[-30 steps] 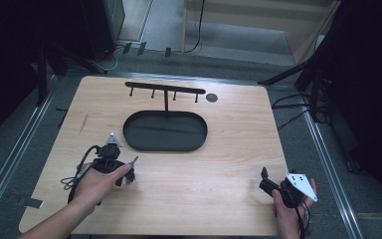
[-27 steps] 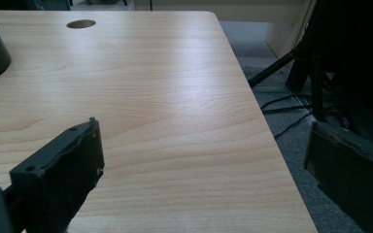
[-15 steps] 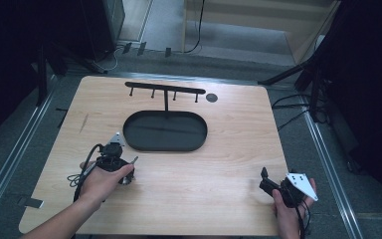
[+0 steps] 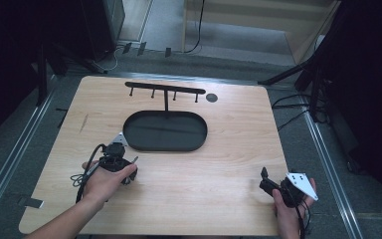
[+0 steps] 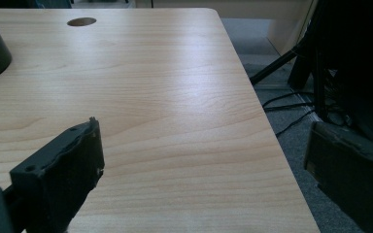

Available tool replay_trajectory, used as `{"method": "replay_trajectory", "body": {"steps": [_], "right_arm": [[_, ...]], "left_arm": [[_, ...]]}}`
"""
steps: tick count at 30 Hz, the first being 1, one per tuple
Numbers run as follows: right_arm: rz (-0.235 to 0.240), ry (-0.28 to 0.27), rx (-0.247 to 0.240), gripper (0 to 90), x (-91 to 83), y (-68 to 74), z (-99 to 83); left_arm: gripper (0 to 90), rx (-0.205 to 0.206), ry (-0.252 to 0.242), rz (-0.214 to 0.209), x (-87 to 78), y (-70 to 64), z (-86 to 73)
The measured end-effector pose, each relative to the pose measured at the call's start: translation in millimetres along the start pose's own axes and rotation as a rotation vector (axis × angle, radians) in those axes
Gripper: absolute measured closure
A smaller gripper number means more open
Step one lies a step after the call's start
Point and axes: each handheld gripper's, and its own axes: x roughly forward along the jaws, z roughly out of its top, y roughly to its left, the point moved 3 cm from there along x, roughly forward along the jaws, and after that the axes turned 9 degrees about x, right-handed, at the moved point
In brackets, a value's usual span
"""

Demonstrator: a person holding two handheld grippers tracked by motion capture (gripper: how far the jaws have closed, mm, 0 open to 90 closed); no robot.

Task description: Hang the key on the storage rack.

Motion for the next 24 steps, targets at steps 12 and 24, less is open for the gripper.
{"method": "replay_trajectory", "body": {"steps": [12,24], "right_arm": [[0.003,0.0,-0.005,0.8,0.4,0.6,0.1],[0.001,0.0,-0.003,0.8,1.3,0.7,0.3]], "left_arm": [[65.9,0.106,0.007,0.04,-0.8,3.2,-10.1],[84.7,0.237,0.007,-0.05,-14.5,12.2,-12.6]]}}
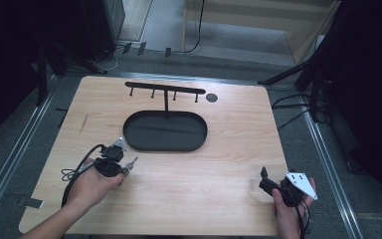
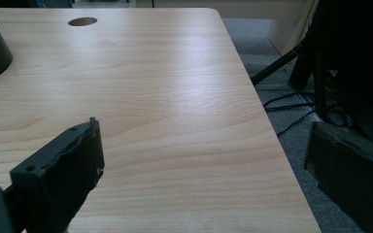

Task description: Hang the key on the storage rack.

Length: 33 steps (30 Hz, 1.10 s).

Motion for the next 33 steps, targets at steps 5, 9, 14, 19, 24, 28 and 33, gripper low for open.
{"method": "replay_trajectory", "body": {"steps": [5,9,14,19,24,28,33], "right_arm": [[-0.003,0.001,-0.003,0.8,0.1,0.2,0.0],[-0.004,0.001,-0.008,0.8,0.2,0.3,0.0],[-0.004,0.002,-0.007,0.8,0.3,0.2,0.0],[-0.004,0.002,-0.007,0.9,0.3,0.2,0.0],[-0.001,0.002,-0.006,0.8,0.3,0.2,0.0],[-0.003,0.002,-0.008,0.8,0.3,0.2,0.0],[-0.002,0.001,-0.007,0.8,0.3,0.1,0.0]], "left_arm": [[84.8,0.091,-0.021,-0.002,-26.8,2.2,4.9],[84.8,0.141,-0.02,-0.013,-58.0,6.8,14.4],[84.8,0.184,-0.042,0.005,-85.8,13.6,23.8],[84.7,0.206,-0.057,0.007,-107.1,19.8,32.4],[84.7,0.205,-0.073,-0.001,-133.7,24.3,47.2],[84.7,0.197,-0.092,-0.003,-151.9,23.3,59.3],[84.7,0.194,-0.092,-0.021,-168.1,20.1,74.5]]}}
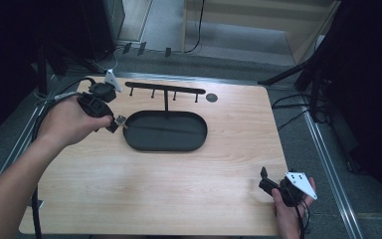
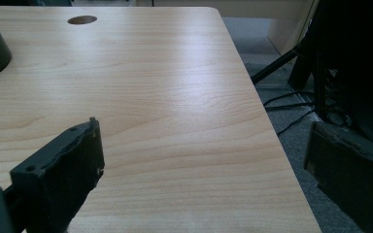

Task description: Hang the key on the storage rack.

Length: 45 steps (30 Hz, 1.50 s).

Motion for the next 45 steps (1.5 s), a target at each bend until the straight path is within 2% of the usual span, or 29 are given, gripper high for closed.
{"method": "replay_trajectory", "body": {"steps": [7,13,14,16,18,20,21,24,25,26,34,45], "right_arm": [[0.001,0.001,0.002,0.8,-0.1,-0.1,0.0],[0.003,-0.001,0.011,0.8,0.1,-0.5,0.2],[0.004,-0.002,0.011,0.8,0.1,-0.6,0.2],[0.006,-0.002,0.011,0.8,0.1,-0.6,0.3],[0.007,0.0,0.014,0.8,-0.1,-0.7,0.3],[0.008,0.001,0.017,0.8,-0.1,-0.8,0.3],[0.011,0.001,0.022,0.8,-0.1,-1.2,0.4],[0.011,-0.002,0.025,0.8,0.0,-1.6,0.7],[0.011,-0.002,0.025,0.8,0.0,-1.6,0.7],[0.013,-0.004,0.026,0.9,0.2,-1.8,0.7],[0.015,-0.003,0.034,0.8,-0.1,-2.3,0.7],[0.017,-0.004,0.04,0.8,-0.2,-2.8,0.8]], "left_arm": [[84.7,-0.019,0.019,-0.021,-10.2,3.5,21.1],[84.7,-0.058,0.006,-0.024,-13.9,11.7,33.2],[84.7,-0.075,0.009,-0.024,-12.8,15.9,37.5],[84.7,-0.079,0.011,-0.026,-12.1,17.2,38.9],[84.7,-0.106,0.015,-0.026,-7.3,20.8,45.9],[84.6,-0.116,0.012,-0.024,-5.6,21.9,48.1],[84.7,-0.134,0.01,-0.028,-2.8,24.1,52.3],[84.7,-0.147,0.008,-0.039,0.2,27.2,57.7],[84.6,-0.147,0.008,-0.039,0.2,27.2,57.7],[84.7,-0.164,0.001,-0.038,1.1,29.0,60.9],[84.6,-0.185,0.004,-0.026,3.5,32.4,67.1],[84.6,-0.213,-0.007,-0.036,4.6,37.2,70.2]]}}
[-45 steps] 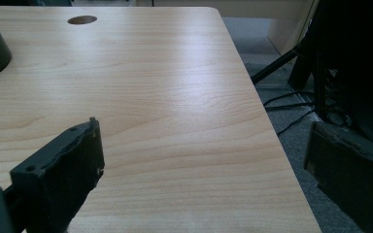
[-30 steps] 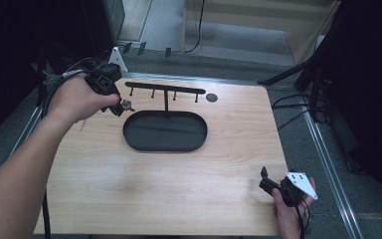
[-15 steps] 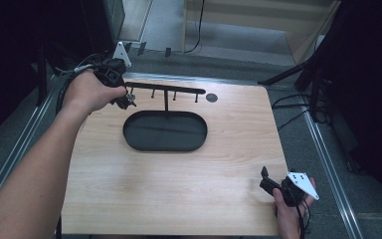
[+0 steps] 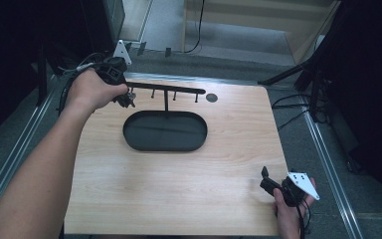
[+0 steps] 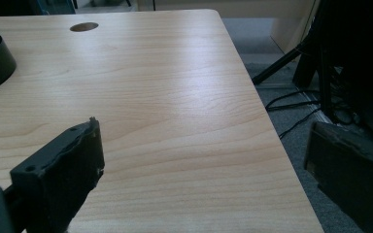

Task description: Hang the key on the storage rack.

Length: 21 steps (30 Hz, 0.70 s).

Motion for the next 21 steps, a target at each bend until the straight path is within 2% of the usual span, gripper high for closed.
{"method": "replay_trajectory", "body": {"steps": [3,11,17,21], "right_arm": [[0.002,-0.002,-0.001,0.8,0.1,-0.4,0.1],[0.003,-0.001,0.002,0.9,0.0,-0.5,0.2],[0.004,-0.002,0.003,0.9,-0.1,-0.5,0.2],[0.005,-0.002,0.002,0.8,0.0,-0.5,0.2]], "left_arm": [[84.6,-0.011,-0.007,-0.01,-0.6,1.1,1.3],[84.5,-0.008,-0.008,-0.024,0.7,-3.8,4.1],[84.4,-0.035,-0.008,0.003,1.7,-0.4,3.8],[84.4,-0.048,-0.016,0.006,0.9,2.6,2.7]]}}
